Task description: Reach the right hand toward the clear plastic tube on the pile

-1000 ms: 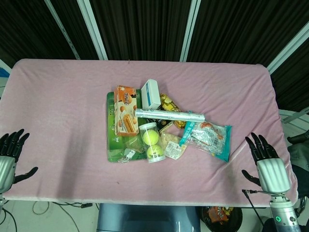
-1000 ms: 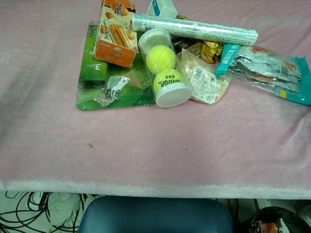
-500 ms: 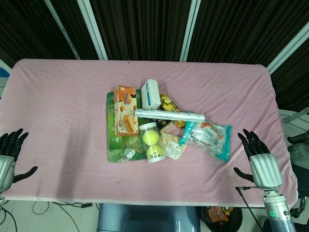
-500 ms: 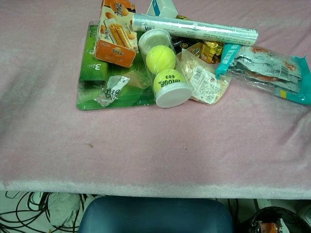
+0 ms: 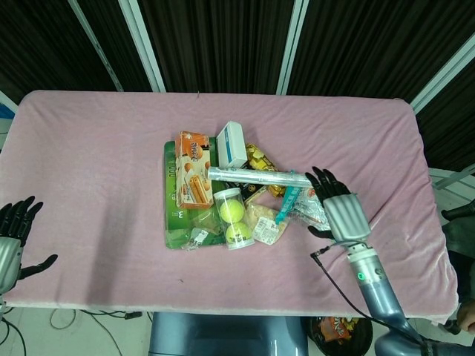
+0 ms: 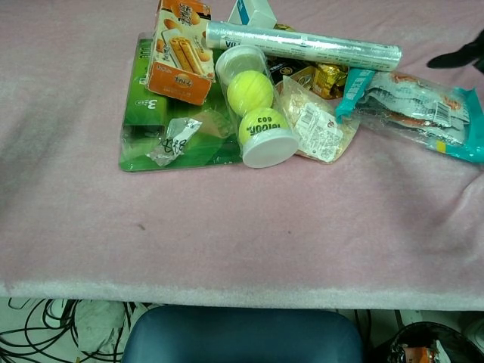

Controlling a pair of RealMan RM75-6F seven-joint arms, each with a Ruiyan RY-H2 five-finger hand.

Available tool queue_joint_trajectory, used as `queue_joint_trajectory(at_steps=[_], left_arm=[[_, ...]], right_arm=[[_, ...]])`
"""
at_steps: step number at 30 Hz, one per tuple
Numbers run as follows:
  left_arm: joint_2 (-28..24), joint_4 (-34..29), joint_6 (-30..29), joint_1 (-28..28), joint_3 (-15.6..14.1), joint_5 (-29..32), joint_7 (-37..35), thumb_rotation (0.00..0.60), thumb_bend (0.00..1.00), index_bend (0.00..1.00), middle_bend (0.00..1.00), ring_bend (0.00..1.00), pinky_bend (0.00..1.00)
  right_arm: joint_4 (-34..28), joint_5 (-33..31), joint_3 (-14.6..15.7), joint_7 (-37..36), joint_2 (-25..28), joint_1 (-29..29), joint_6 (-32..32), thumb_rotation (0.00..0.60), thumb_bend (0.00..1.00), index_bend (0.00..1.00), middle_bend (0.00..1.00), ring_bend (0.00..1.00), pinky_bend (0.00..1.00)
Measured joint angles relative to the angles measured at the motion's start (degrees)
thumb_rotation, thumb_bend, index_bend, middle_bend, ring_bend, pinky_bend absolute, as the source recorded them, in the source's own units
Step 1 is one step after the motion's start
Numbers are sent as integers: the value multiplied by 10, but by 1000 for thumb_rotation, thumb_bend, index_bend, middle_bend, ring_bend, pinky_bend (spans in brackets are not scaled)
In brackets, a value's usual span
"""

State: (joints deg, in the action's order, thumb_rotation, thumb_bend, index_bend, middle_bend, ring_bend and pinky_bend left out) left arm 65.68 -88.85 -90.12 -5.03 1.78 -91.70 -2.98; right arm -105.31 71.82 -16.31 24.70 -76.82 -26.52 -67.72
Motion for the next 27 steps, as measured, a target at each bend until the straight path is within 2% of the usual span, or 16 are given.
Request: queue_joint_trajectory(at_steps=[5, 11, 23, 27], left_arm=[[-2, -2, 3, -1, 0, 3, -3, 600, 0, 0, 0, 0, 0], [-3, -5, 8, -2, 1, 8, -8, 600, 0, 0, 0, 0, 0], [-5, -9, 15, -4, 3, 15, -10, 600, 0, 0, 0, 0, 0], [-4, -10, 18, -5, 3, 17, -8, 600, 0, 0, 0, 0, 0]], right_arm=[[56, -86, -32, 46, -56, -71, 53, 600, 150, 0, 3, 2, 225], [148, -164, -52, 81, -117, -139, 99, 600, 161, 1, 52, 31, 225], [302, -216, -67, 82, -187, -207, 143, 600, 168, 16, 63, 33, 225], [343, -225, -68, 74, -202, -223, 156, 600, 188, 70, 116, 84, 246]])
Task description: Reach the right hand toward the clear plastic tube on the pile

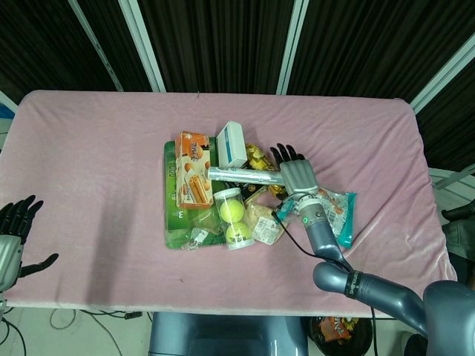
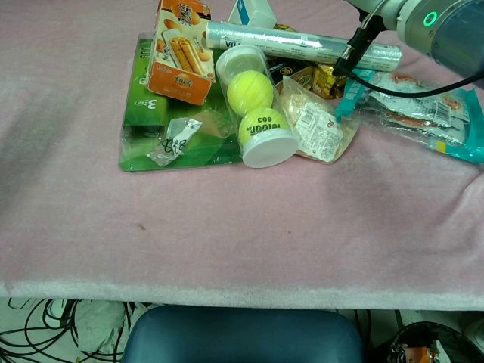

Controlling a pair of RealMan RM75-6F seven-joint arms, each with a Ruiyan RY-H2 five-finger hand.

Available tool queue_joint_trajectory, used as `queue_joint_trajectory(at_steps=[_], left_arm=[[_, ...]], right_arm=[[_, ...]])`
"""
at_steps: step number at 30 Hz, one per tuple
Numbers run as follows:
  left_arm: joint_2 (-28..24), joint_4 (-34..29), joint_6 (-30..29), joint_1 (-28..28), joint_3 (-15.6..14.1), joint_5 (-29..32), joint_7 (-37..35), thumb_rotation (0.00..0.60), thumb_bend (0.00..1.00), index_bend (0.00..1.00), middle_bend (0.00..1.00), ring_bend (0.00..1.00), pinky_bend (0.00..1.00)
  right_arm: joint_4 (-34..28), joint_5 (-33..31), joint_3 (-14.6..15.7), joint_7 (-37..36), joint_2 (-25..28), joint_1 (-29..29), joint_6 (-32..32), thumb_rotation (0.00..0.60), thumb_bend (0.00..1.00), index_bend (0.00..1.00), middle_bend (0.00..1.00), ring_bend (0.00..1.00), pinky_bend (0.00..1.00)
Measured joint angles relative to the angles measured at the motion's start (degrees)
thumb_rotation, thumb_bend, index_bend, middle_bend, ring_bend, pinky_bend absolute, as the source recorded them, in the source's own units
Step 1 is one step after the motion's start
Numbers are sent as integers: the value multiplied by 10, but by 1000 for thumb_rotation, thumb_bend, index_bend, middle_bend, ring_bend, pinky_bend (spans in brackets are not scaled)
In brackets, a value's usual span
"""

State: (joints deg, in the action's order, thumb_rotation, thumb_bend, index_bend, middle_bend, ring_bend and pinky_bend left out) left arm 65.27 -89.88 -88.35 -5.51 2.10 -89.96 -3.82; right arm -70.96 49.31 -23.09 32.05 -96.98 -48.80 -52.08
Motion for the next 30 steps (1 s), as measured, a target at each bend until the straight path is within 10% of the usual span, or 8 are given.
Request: queue_joint_trajectory(at_steps=[10, 30], left_arm=[[0, -2, 2, -1, 1, 3, 1, 600, 0, 0, 0, 0, 0], [1, 0, -8, 1, -1, -7, -1, 600, 0, 0, 0, 0, 0]], right_arm=[[77, 1, 13, -39, -33, -21, 26, 600, 479, 748, 625, 596, 653], [-113, 96, 8, -152, 89, 48, -82, 600, 501, 834, 682, 651, 673]])
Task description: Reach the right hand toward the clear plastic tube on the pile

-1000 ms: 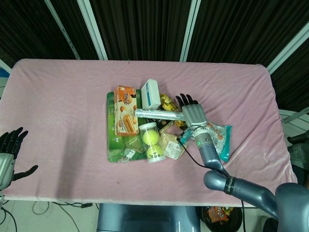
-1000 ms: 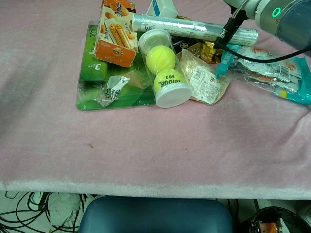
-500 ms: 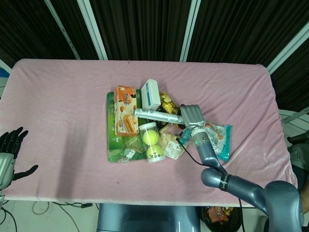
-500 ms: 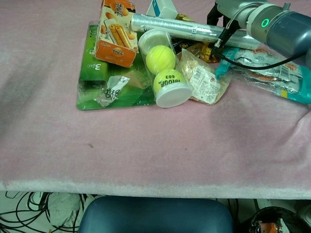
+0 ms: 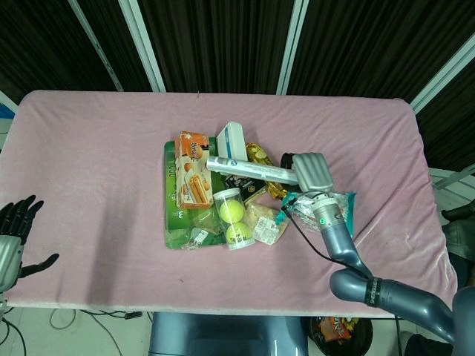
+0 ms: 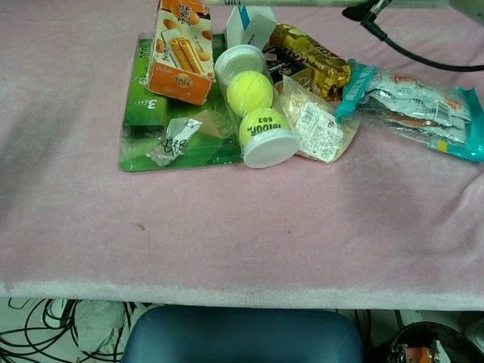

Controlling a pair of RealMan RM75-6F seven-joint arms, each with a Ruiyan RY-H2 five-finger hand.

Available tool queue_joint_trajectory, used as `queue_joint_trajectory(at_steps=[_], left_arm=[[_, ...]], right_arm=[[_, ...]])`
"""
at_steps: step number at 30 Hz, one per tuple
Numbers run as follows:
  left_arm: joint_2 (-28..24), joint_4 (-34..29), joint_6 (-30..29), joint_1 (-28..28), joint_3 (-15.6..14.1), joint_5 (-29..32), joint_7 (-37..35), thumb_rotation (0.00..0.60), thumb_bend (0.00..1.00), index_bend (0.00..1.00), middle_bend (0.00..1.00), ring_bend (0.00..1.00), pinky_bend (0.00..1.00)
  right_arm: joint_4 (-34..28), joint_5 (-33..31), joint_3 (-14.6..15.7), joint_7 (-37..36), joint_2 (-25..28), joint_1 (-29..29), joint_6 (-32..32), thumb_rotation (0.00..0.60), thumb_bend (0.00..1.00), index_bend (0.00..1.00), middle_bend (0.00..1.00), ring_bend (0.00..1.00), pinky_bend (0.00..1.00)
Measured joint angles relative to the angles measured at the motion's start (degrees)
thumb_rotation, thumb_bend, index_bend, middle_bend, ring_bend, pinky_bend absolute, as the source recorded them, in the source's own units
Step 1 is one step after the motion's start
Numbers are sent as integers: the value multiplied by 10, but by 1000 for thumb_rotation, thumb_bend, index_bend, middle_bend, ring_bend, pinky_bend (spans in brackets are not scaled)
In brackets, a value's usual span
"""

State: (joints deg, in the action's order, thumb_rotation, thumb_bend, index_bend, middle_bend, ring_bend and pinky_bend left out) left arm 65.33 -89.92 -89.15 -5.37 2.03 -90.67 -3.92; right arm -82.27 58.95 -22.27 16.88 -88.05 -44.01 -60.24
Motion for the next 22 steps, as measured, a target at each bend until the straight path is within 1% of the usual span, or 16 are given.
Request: queue_joint_trajectory(at_steps=[6, 10, 12, 15, 17, 20, 22], left_arm=[[2, 2, -5, 1, -1, -6, 6, 600, 0, 0, 0, 0, 0], [6, 7, -13, 1, -2, -15, 13, 600, 0, 0, 0, 0, 0], [8, 10, -16, 2, -2, -18, 17, 600, 0, 0, 0, 0, 0], [9, 11, -19, 3, -3, -21, 19, 600, 0, 0, 0, 0, 0], [9, 13, -23, 4, -3, -23, 21, 600, 0, 0, 0, 0, 0], [10, 14, -24, 5, -4, -24, 22, 600, 0, 0, 0, 0, 0], [10, 13, -23, 5, -4, -24, 20, 600, 0, 0, 0, 0, 0]], right_arm=[[-112, 16, 4, -32, 72, 61, -51, 600, 501, 834, 682, 650, 673], [-192, 44, 20, -58, 127, 113, -87, 600, 502, 834, 682, 650, 673], [-235, 65, 34, -76, 154, 142, -108, 600, 501, 834, 682, 650, 673], [-286, 108, 65, -99, 185, 185, -139, 600, 502, 834, 682, 650, 673], [-307, 147, 94, -111, 198, 212, -159, 600, 501, 834, 682, 650, 673], [-327, 203, 135, -127, 214, 247, -186, 600, 501, 834, 682, 650, 673], [-334, 227, 152, -134, 221, 262, -198, 600, 501, 834, 682, 650, 673]])
